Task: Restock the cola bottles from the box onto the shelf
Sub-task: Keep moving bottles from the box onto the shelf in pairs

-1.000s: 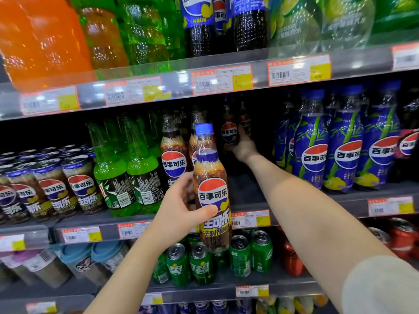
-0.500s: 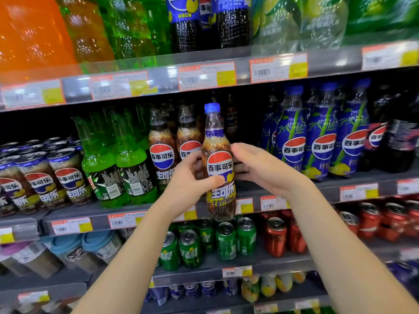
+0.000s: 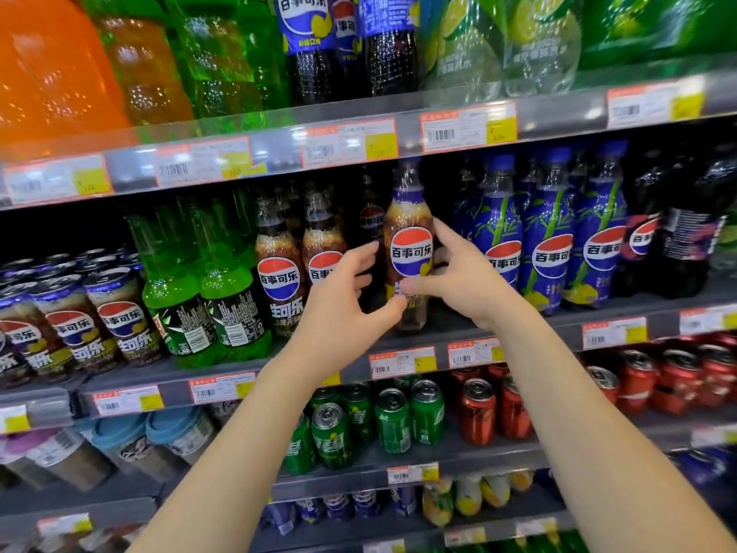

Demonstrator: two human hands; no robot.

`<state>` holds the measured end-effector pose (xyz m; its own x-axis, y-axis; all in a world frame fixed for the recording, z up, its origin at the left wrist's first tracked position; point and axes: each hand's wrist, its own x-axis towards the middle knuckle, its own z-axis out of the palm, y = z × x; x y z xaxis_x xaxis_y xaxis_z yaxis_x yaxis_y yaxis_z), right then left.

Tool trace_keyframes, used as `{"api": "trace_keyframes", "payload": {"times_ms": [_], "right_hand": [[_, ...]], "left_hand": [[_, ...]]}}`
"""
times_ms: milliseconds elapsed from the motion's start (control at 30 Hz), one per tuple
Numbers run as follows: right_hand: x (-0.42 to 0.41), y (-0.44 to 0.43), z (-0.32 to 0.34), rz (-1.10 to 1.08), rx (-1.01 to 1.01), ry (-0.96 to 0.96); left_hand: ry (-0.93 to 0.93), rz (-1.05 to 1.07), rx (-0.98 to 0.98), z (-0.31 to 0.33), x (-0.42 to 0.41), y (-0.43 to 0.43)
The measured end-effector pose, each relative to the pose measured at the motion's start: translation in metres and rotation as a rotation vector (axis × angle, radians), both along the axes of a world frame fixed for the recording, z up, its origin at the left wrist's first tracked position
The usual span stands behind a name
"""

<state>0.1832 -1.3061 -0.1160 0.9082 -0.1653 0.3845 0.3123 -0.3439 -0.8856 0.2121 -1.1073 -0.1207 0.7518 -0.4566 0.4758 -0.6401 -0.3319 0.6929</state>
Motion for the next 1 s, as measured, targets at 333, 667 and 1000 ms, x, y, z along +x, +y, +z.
{"api": "trace_keyframes", "payload": {"times_ms": [333,667,1000], "right_hand": [[0.092,-0.006,-0.031,-0.333,-0.021,0.037],[0.127,-0.014,-0.05,-0.454,-0.012,0.032],[0.16,-0.032,-0.046,-0.46,0.024,0.118]], "left_hand": [[-0.359,0.19,0.165,-0.003,-0.009,0.016],[-0.396,0.14,0.155,-0.012,-0.009,0.016],[-0.57,0.292,0.344,-0.013,0.004,0.016]]}}
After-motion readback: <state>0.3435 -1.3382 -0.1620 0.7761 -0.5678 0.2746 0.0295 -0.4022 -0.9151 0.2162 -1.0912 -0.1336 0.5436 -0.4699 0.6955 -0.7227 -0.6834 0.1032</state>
